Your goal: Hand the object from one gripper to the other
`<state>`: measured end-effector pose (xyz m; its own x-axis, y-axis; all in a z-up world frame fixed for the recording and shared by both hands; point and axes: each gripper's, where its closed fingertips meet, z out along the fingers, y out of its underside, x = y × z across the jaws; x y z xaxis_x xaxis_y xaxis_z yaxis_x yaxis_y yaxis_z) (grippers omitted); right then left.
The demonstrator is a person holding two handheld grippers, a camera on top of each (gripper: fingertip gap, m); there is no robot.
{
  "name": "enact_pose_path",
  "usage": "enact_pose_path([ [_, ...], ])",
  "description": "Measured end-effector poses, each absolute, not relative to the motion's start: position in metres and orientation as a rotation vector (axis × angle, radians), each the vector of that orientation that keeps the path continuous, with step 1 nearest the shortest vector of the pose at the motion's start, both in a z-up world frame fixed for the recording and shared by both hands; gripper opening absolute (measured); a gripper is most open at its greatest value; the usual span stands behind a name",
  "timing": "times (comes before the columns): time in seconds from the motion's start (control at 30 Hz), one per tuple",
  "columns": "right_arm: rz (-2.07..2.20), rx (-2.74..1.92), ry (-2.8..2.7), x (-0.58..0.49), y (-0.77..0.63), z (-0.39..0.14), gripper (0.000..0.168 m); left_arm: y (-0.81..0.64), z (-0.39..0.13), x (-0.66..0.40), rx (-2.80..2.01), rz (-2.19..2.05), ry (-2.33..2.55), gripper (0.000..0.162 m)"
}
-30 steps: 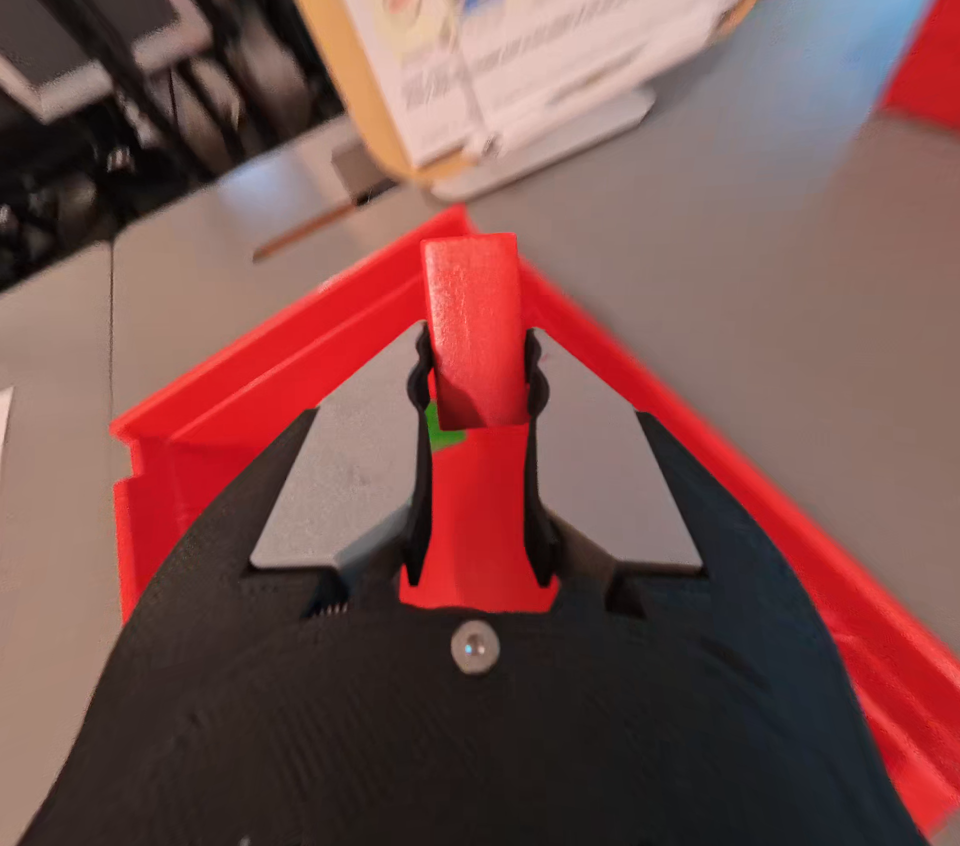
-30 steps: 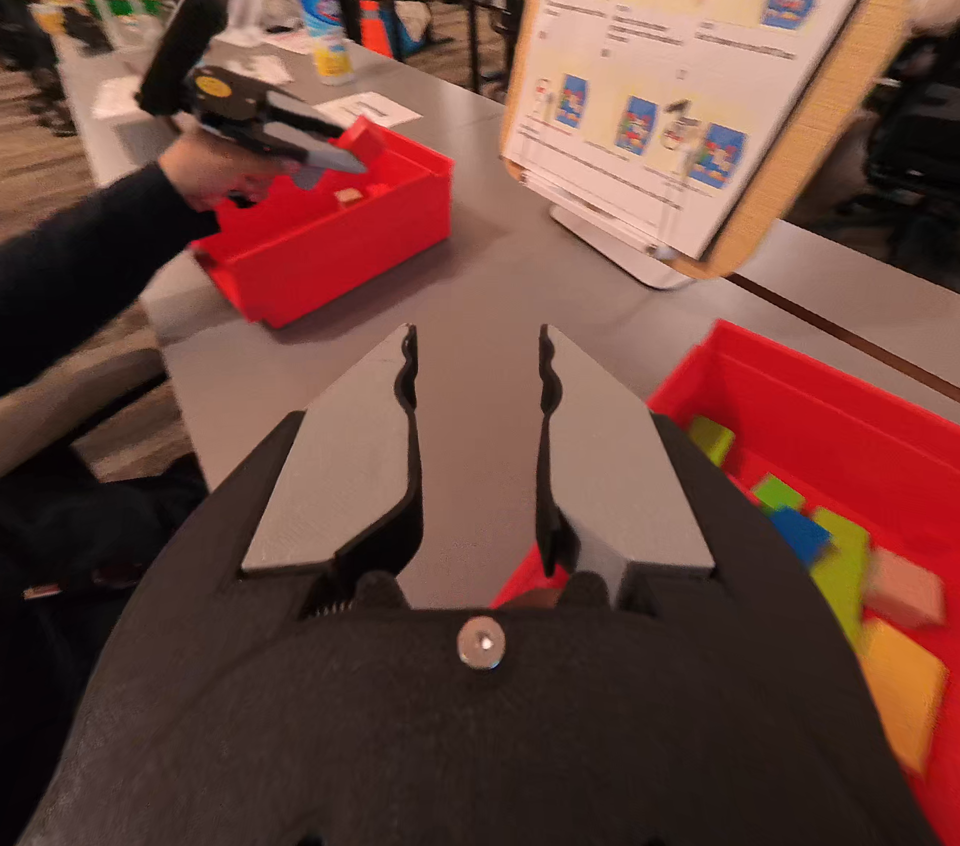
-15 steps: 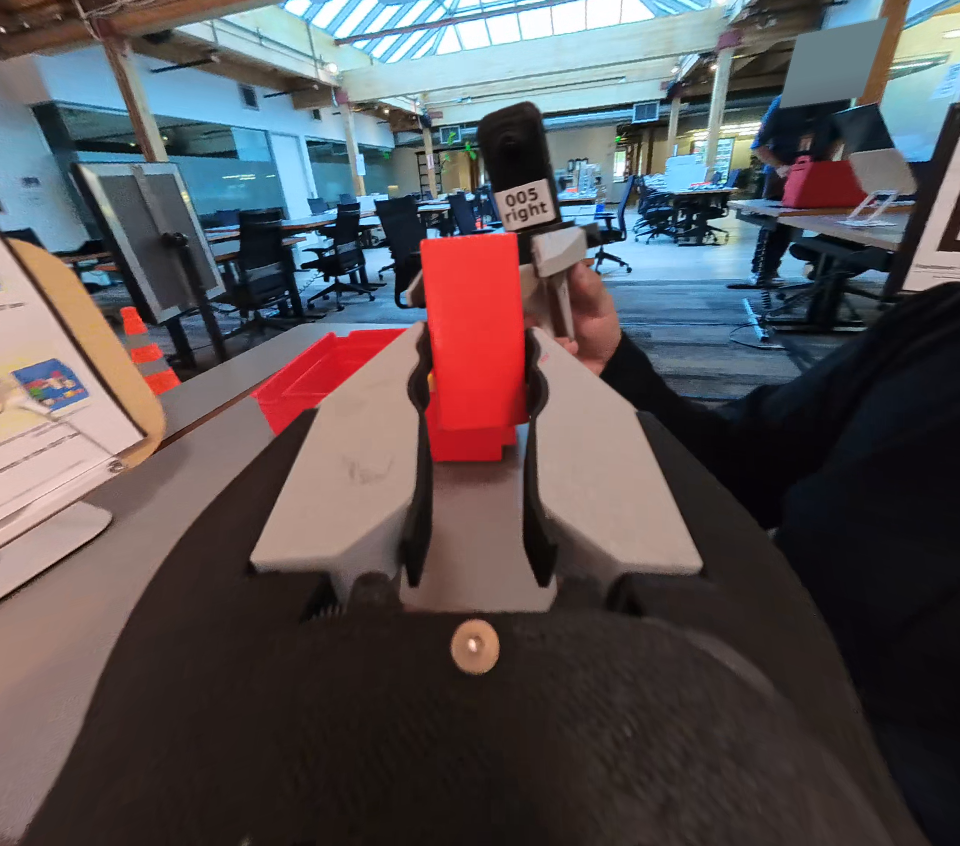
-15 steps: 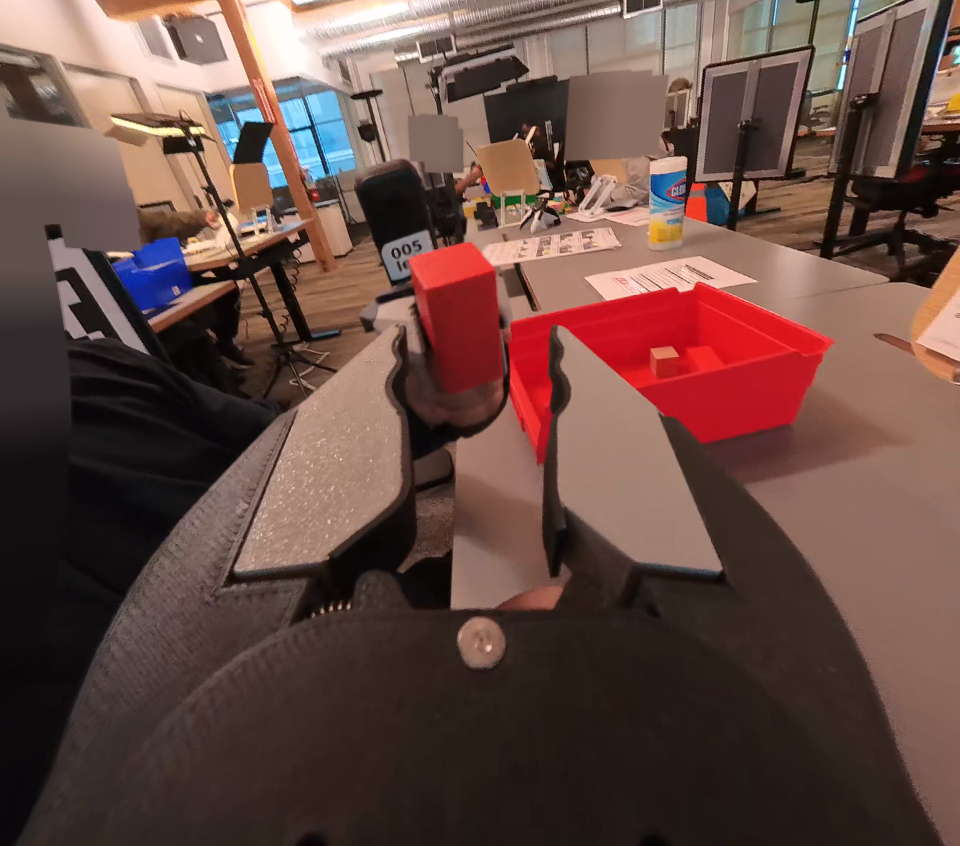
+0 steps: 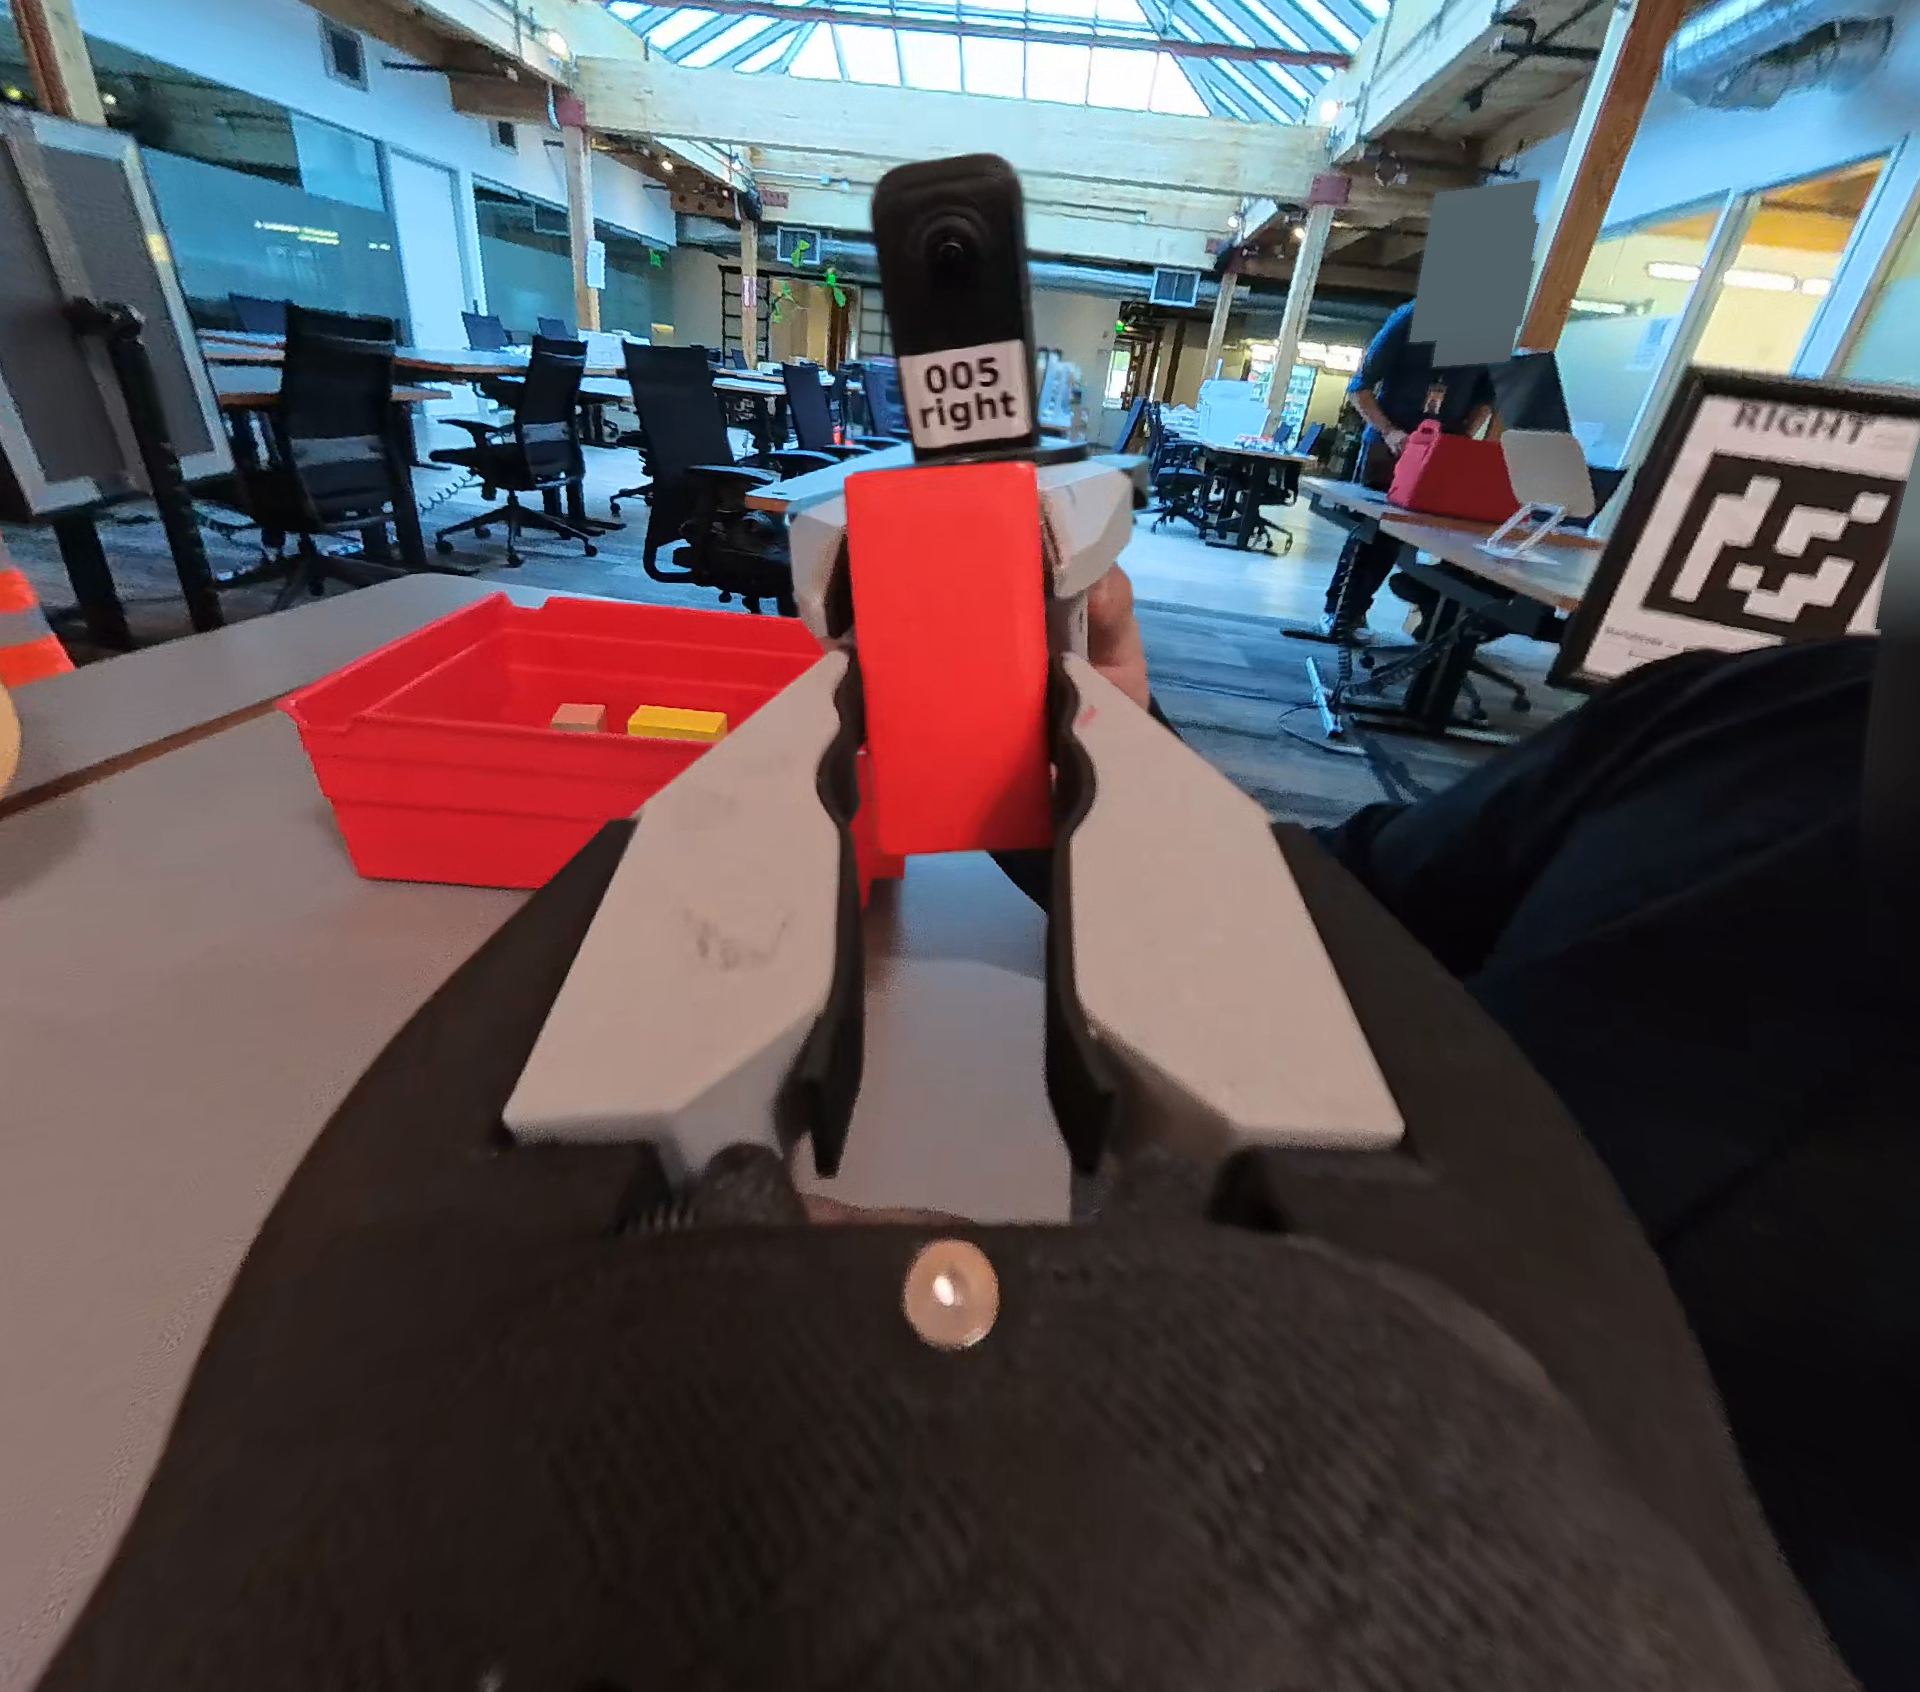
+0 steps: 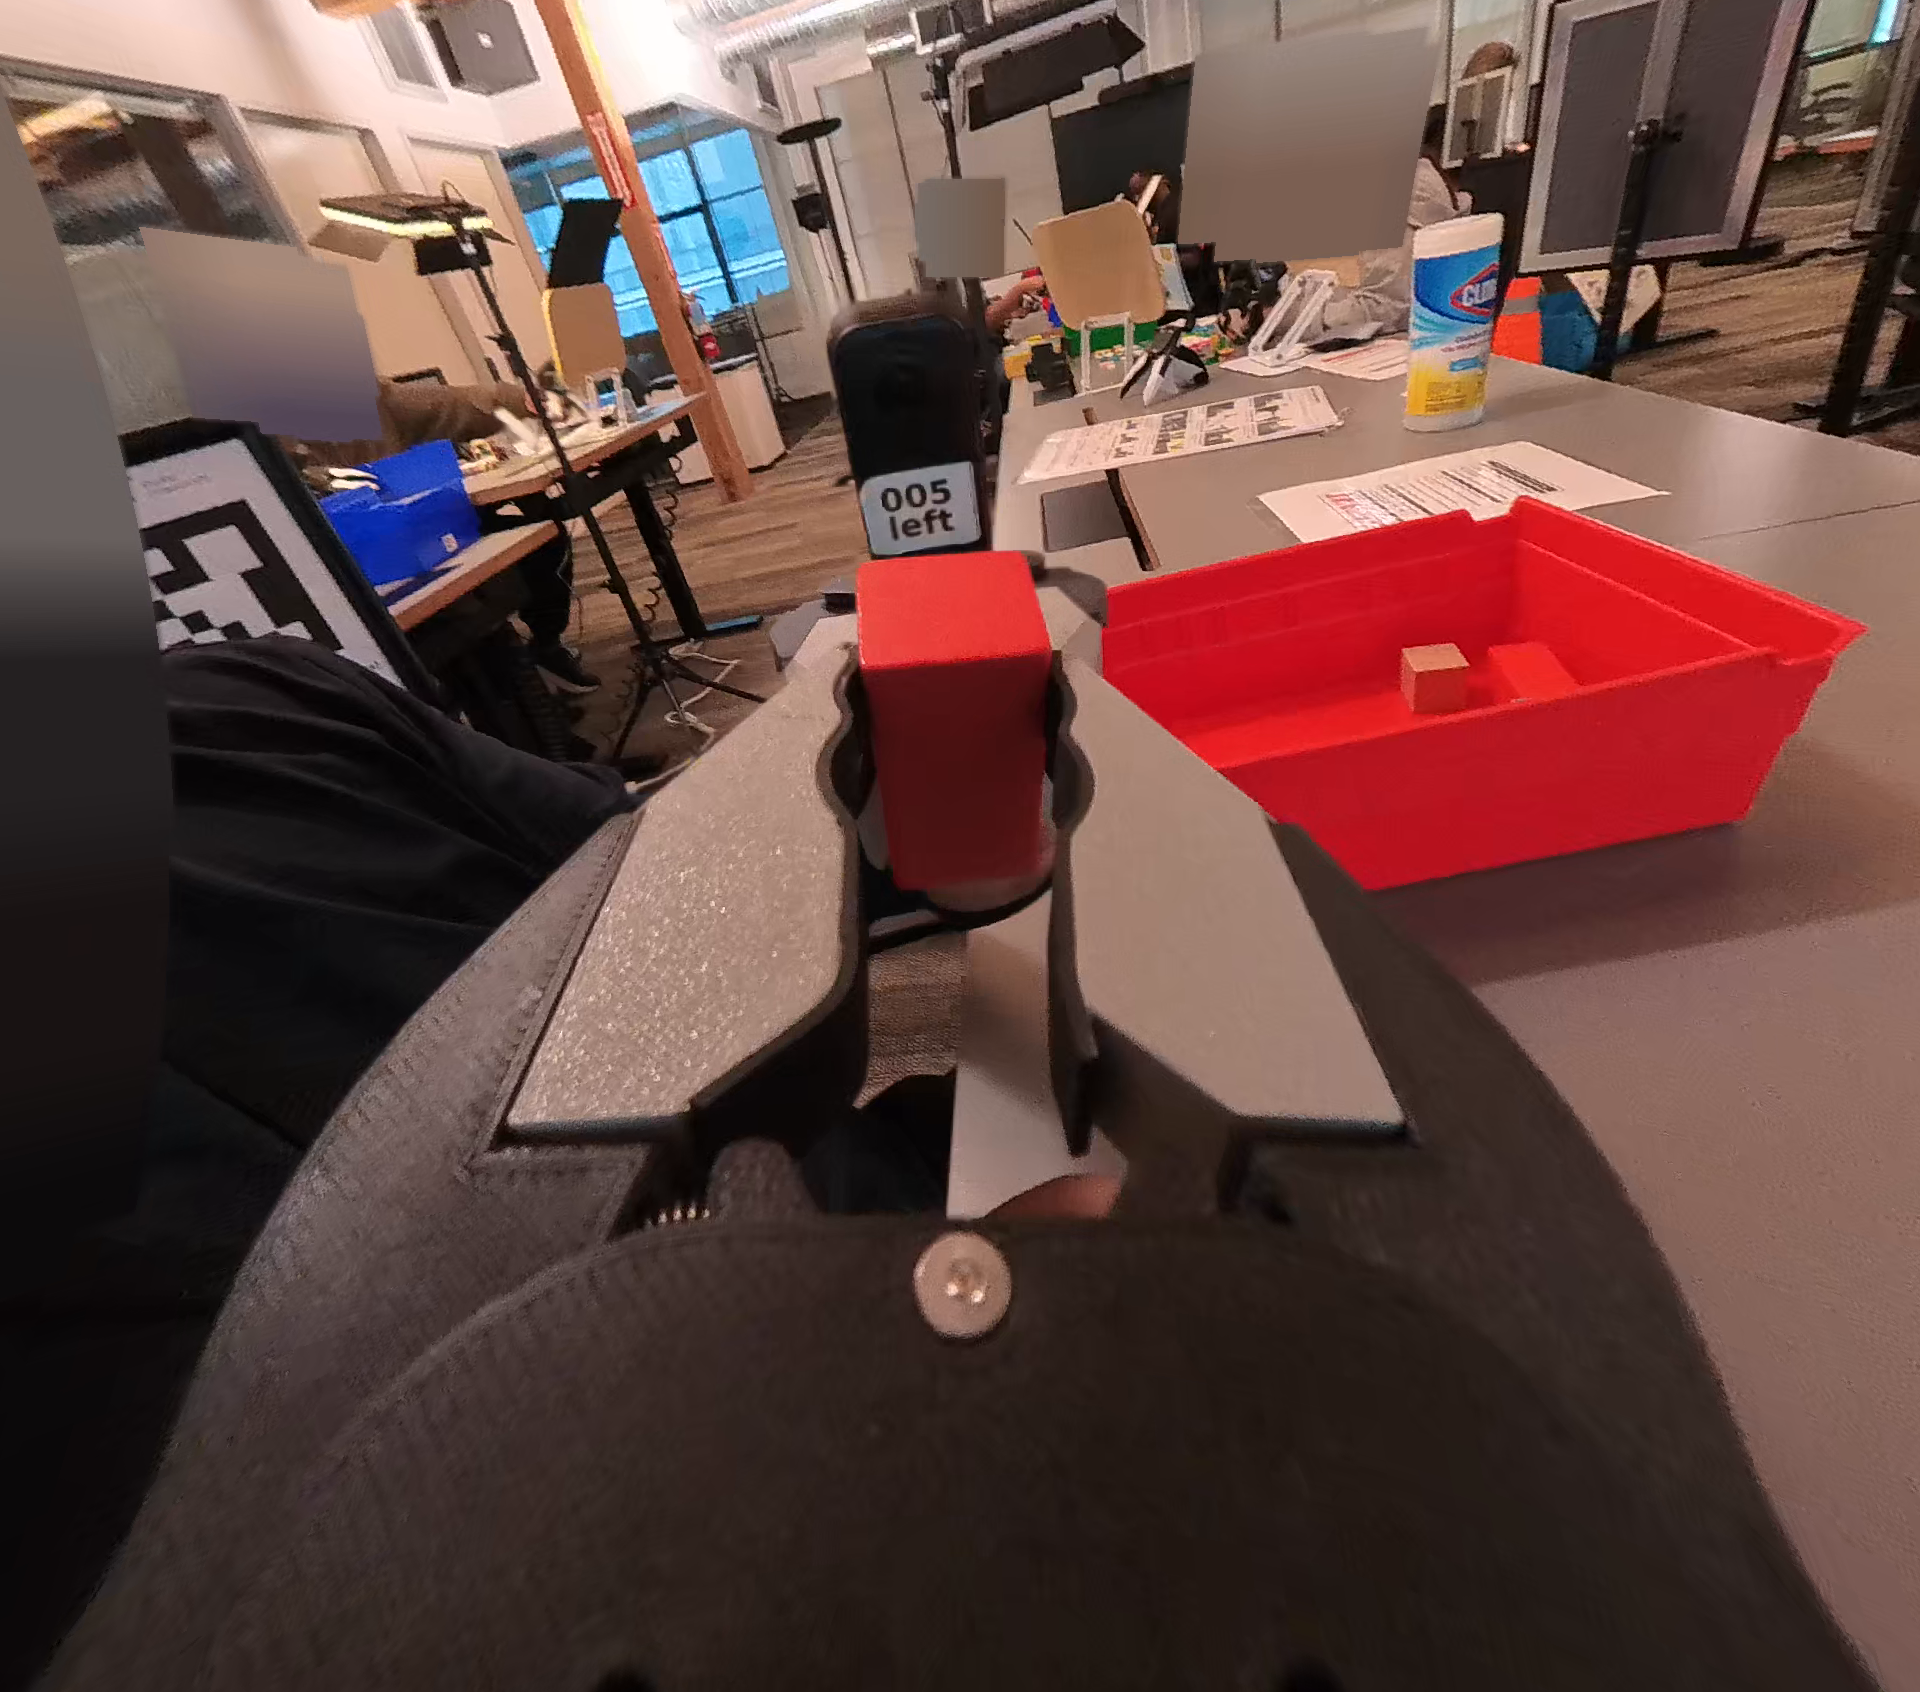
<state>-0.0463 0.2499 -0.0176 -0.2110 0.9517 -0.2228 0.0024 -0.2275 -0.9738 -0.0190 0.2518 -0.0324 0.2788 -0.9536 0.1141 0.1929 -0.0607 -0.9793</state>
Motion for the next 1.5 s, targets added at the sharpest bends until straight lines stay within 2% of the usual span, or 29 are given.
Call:
enact_pose_path([
  [0.07, 1.503, -1.274, -1.221, -0.044, 0.256, -0.019, 0.032, 0.257, -0.034, -0.023, -1.283, -1.153, 0.775, 0.034],
  [0.13, 1.454, -1.285, -1.175, -0.033, 0.267, -0.012, 0.032, 0.265, -0.034, -0.032, -1.324, -1.14, 0.732, 0.057],
  [0.17, 1.416, -1.289, -1.144, -0.021, 0.276, -0.007, 0.032, 0.268, -0.034, -0.038, -1.345, -1.134, 0.721, 0.06],
  [0.27, 1.16, -1.336, -0.98, 0.039, 0.323, 0.008, 0.031, 0.272, -0.03, -0.063, -1.385, -1.069, 0.694, 0.057],
  [0.33, 0.916, -1.446, -0.894, 0.09, 0.363, -0.001, 0.031, 0.273, -0.027, -0.081, -1.393, -1.0, 0.678, 0.053],
  [0.57, 0.475, -2.002, -0.671, 0.215, 0.455, -0.11, 0.032, 0.274, -0.007, -0.118, -1.335, -0.941, 0.571, 0.046],
  [0.73, 0.545, -2.203, -0.81, 0.191, 0.461, -0.17, 0.032, 0.276, -0.011, -0.115, -1.35, -0.915, 0.584, 0.045],
  [0.97, 0.378, -2.393, -0.97, 0.17, 0.461, -0.222, 0.033, 0.283, -0.029, -0.107, -1.414, -0.801, 0.653, 0.046],
  [1.5, 0.086, -2.488, -0.971, 0.163, 0.481, -0.252, 0.032, 0.284, -0.038, -0.095, -1.44, -0.811, 0.684, 0.045],
])
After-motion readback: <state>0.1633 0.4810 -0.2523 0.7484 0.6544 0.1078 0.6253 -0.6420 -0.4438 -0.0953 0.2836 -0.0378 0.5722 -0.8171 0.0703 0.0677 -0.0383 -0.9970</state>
